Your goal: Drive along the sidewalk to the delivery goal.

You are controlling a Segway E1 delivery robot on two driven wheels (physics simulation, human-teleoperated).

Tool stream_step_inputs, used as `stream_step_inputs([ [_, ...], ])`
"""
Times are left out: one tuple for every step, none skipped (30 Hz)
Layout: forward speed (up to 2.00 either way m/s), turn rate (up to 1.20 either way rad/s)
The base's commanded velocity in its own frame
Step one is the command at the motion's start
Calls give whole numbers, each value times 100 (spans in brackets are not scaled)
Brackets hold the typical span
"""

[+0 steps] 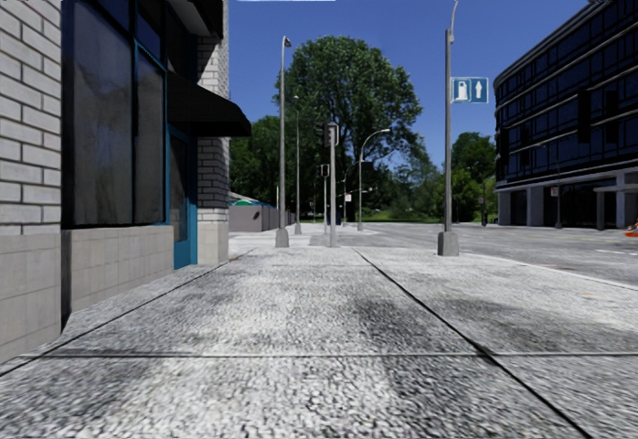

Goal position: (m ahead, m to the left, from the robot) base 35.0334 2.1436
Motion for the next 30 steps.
stream_step_inputs([
  [197, 33],
  [197, 27],
  [197, 20],
  [197, 11],
  [197, 11],
  [197, 7],
  [196, 9],
  [196, 9],
  [196, 19],
  [196, 27],
  [196, 30],
  [196, 30],
  [196, 30],
  [196, 31],
  [195, 31],
  [192, 38],
  [192, 38],
  [186, 50],
  [183, 57],
  [183, 57],
  [182, 58],
  [181, 54],
  [180, 39],
  [180, 39],
  [178, 25],
  [177, 0],
  [177, 0],
  [177, 0],
  [177, 0],
  [177, 0],
])
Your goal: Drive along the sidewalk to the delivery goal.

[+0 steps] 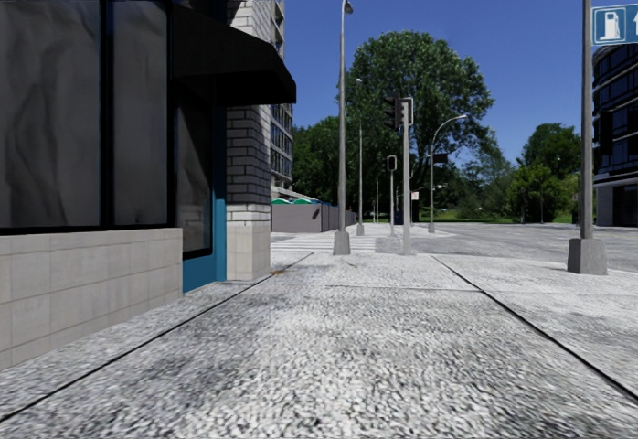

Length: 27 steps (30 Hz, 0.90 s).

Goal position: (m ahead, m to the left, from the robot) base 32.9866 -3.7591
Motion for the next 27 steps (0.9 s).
stream_step_inputs([
  [177, 0],
  [177, 0],
  [177, 0],
  [177, 0],
  [177, 0],
  [177, 0],
  [172, 0],
  [163, 0],
  [163, 0],
  [161, 0],
  [160, 0],
  [160, 0],
  [160, 0],
  [160, 0],
  [160, 0],
  [160, 0],
  [160, 0],
  [160, 0],
  [161, 0],
  [161, 0],
  [160, 0],
  [170, 0],
  [177, 0],
  [177, 0],
  [179, 0],
  [179, 0],
  [183, 0],
])
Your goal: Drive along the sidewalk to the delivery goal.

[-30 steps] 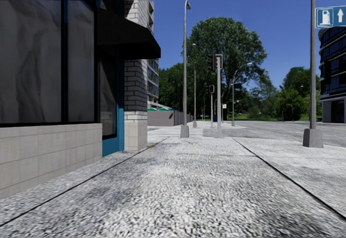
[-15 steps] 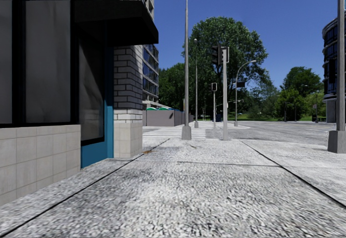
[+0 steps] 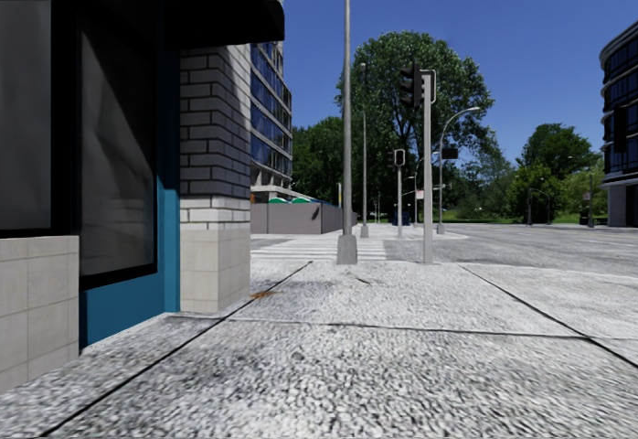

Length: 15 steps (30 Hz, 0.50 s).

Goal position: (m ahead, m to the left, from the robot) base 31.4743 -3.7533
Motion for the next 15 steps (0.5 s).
stream_step_inputs([
  [183, 0],
  [200, 0],
  [200, 0],
  [200, 0],
  [200, 0],
  [200, 0],
  [200, 0],
  [200, 0],
  [200, 0],
  [200, 0],
  [200, 0],
  [200, 0],
  [200, 0],
  [200, 0],
  [200, 0],
])
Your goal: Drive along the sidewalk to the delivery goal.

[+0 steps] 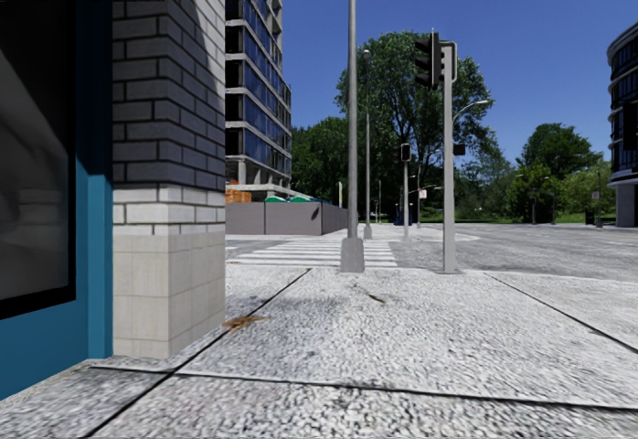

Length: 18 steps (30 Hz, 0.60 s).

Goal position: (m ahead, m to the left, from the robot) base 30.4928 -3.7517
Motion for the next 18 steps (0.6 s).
stream_step_inputs([
  [200, 0],
  [200, 0],
  [200, 0],
  [200, 0],
  [200, 0],
  [200, 0],
  [200, 0],
  [200, 0],
  [200, 0],
  [200, 0],
  [200, 0],
  [200, 0],
  [200, 0],
  [200, 0],
  [200, 0],
  [200, 0],
  [200, 0],
  [200, 0],
])
